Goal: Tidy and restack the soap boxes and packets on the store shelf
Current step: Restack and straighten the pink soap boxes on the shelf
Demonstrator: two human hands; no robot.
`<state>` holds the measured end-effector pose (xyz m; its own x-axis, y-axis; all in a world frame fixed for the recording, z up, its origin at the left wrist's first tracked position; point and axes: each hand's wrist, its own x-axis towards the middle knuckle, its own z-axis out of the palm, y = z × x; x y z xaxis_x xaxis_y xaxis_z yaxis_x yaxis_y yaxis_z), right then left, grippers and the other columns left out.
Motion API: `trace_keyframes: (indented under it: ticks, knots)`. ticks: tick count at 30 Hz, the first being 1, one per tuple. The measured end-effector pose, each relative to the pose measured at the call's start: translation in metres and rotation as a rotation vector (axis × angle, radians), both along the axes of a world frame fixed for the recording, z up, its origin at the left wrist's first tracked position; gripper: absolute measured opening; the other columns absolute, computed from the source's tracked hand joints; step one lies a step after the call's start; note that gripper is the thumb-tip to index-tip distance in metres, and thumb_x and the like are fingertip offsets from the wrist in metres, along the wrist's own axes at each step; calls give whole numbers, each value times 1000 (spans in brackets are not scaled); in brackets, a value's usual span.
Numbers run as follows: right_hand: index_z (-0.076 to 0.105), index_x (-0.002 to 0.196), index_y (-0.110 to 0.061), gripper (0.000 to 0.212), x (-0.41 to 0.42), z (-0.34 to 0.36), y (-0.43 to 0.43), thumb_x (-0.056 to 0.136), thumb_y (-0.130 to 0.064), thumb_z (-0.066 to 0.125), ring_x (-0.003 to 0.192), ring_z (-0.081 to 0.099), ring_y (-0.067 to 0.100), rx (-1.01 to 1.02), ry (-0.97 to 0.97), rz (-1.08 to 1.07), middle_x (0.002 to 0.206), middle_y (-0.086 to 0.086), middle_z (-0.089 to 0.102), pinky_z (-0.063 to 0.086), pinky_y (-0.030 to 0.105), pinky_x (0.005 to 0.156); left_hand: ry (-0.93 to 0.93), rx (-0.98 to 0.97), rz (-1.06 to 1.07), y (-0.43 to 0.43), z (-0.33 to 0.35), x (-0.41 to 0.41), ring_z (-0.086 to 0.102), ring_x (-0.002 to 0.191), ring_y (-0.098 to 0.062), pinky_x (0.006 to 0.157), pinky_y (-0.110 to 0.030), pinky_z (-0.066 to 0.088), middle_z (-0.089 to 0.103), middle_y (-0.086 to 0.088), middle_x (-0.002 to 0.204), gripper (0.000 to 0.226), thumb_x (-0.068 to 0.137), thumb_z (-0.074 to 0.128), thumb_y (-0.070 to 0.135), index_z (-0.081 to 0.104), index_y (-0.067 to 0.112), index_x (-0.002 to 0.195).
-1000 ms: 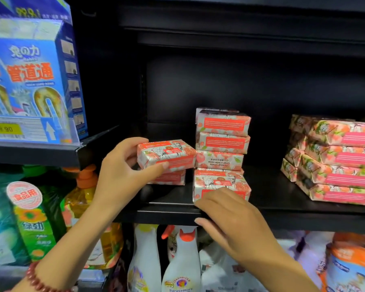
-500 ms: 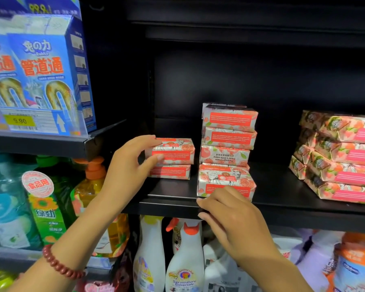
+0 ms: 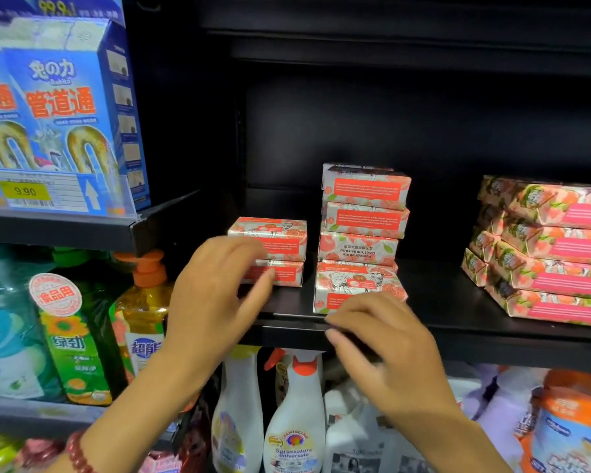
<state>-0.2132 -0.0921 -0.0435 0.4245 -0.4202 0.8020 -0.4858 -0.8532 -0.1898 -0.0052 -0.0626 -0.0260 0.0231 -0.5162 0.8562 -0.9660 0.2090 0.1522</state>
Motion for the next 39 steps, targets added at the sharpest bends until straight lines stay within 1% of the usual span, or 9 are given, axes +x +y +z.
trace_keyframes:
  ticks: [3, 7, 10, 16, 19, 22, 27, 32, 39]
  knots:
    - [71, 91, -13, 20, -11, 14, -10, 82, -29, 62, 90, 50, 4, 25, -137, -50, 92, -8, 60, 37, 8, 81, -78, 102, -97, 5, -12, -15, 63, 81, -14, 66, -30, 52, 68, 4, 85, 29, 89, 49, 33, 70, 15, 86]
    - [63, 118, -19, 50, -24, 25, -28, 81, -53, 53, 115, 41, 5, 204, 72, -113, 122, -9, 54, 28, 8, 94, -34, 178, -94, 2, -18, -21, 66, 72, -14, 53, -29, 53, 69, 5, 76, 36, 89, 42, 33, 72, 16, 79]
    - [54, 129, -21, 67, -26, 21, -33, 74, -59, 45, 125, 34, 5, 261, 162, -117, 133, -8, 48, 25, 14, 101, -19, 182, -89, 2, -19, -19, 66, 72, -12, 54, -24, 50, 70, 7, 76, 36, 89, 43, 34, 74, 18, 80]
    - [54, 111, -31, 52, -29, 30, -32, 69, -59, 61, 107, 39, 3, 328, 148, -76, 110, -20, 47, 33, 11, 84, -11, 169, -83, 1, -20, -18, 66, 70, -12, 54, -22, 47, 71, 7, 75, 36, 89, 45, 36, 74, 18, 80]
    - [44, 128, -35, 75, -29, 36, -34, 62, -66, 60, 102, 41, -3, 469, 227, -71, 106, -27, 40, 36, 13, 85, -17, 158, -88, 2, -20, -18, 66, 70, -12, 52, -23, 47, 70, 7, 75, 38, 89, 44, 38, 75, 18, 80]
    - [47, 128, -29, 82, -29, 38, -32, 57, -67, 61, 99, 42, -5, 421, 186, -56, 103, -30, 40, 37, 14, 87, 12, 163, -91, 3, -16, -20, 66, 72, -9, 55, -20, 46, 71, 10, 77, 42, 89, 43, 45, 76, 21, 82]
    - [51, 123, -13, 71, -25, 38, -21, 69, -57, 69, 109, 37, 1, 13, 165, -31, 117, -7, 49, 37, 18, 87, 498, 257, -332, 8, 0, -26, 64, 86, 7, 67, -11, 49, 69, 25, 89, 48, 72, 48, 68, 71, 35, 97]
    - [46, 127, -12, 56, -13, 45, -12, 80, -37, 60, 120, 36, 5, -127, 73, 68, 127, -5, 43, 28, 13, 102, 749, 365, -754, 7, 19, -38, 71, 85, -7, 66, -14, 53, 74, 11, 92, 38, 62, 79, 46, 71, 28, 95]
    - [42, 133, -28, 71, -22, 56, -11, 71, -50, 70, 122, 41, -1, 135, -31, 110, 129, -16, 45, 33, 8, 97, 571, 216, -714, 7, 25, -29, 68, 95, -3, 77, -15, 52, 71, 17, 102, 42, 63, 79, 40, 67, 35, 103]
